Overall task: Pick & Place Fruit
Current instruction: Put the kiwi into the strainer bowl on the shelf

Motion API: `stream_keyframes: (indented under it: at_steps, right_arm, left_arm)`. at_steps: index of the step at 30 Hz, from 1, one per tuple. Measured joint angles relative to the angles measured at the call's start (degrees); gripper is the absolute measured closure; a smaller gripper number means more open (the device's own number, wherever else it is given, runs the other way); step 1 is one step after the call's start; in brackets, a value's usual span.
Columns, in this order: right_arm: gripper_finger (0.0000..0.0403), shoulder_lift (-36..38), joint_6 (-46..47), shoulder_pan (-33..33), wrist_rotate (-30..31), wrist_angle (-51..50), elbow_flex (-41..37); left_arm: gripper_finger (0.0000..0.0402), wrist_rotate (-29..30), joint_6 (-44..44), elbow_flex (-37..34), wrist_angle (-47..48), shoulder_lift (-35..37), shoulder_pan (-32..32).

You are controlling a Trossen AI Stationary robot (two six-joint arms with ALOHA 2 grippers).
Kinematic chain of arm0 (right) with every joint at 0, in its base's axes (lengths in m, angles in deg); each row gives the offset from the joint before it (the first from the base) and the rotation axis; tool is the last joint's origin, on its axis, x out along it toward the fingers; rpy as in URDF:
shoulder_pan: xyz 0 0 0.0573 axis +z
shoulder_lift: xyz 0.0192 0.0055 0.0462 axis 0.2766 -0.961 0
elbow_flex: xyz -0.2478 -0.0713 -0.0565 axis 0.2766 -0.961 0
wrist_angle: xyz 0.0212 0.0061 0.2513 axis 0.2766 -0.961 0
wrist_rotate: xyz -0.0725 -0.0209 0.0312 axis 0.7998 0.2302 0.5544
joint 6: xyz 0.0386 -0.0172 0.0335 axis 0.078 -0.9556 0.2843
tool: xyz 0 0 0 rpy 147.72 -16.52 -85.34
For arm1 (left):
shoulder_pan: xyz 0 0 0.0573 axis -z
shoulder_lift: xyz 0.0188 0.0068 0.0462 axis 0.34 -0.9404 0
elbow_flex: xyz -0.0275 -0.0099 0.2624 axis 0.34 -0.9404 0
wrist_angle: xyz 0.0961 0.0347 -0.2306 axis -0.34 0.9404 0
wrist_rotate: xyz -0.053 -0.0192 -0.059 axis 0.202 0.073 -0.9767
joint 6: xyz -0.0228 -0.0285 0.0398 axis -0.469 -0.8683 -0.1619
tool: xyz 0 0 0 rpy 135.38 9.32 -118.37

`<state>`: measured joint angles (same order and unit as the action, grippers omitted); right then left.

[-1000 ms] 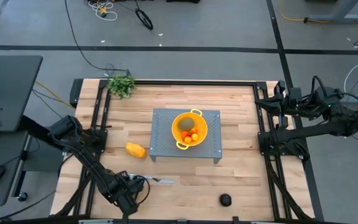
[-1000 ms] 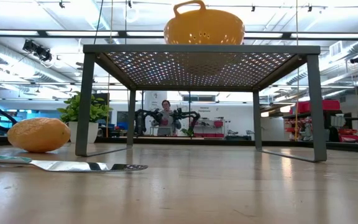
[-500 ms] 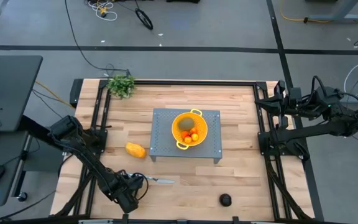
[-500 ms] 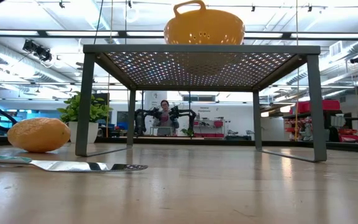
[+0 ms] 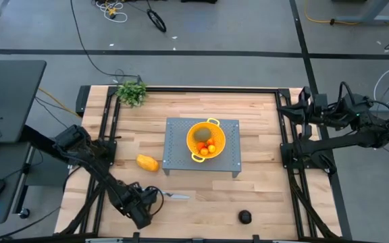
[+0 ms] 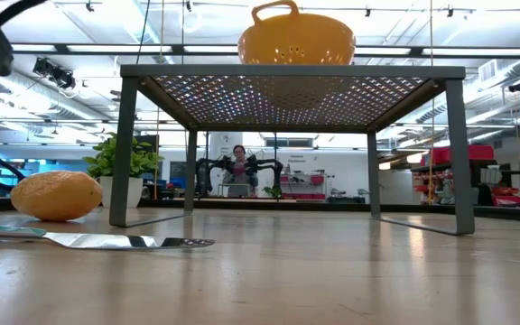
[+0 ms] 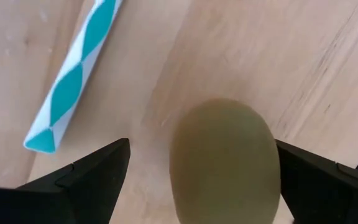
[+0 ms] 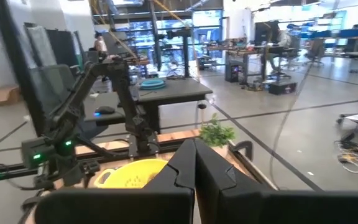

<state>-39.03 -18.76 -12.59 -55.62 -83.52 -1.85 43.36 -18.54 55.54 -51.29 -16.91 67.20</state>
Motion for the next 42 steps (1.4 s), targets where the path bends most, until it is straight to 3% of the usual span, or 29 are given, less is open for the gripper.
stream_keyframes:
  at_steps: [14,33,42]
  right_arm:
    - [0.04,0.0,0.02,-0.02,0.51,0.0,0.0]
    - [0.04,0.0,0.02,0.0,0.51,0.0,0.0]
    - [0.0401,0.0,0.02,0.0,0.49,0.0,0.0]
  left_arm:
    - [0.0027,-3.49,3.37,0.0,0.02,0.0,-0.78]
    - [0.017,-3.52,4.69,0.0,-2.73,0.0,-0.78]
    - [0.0167,-3.79,4.62,0.02,-4.01,0.0,-0.76]
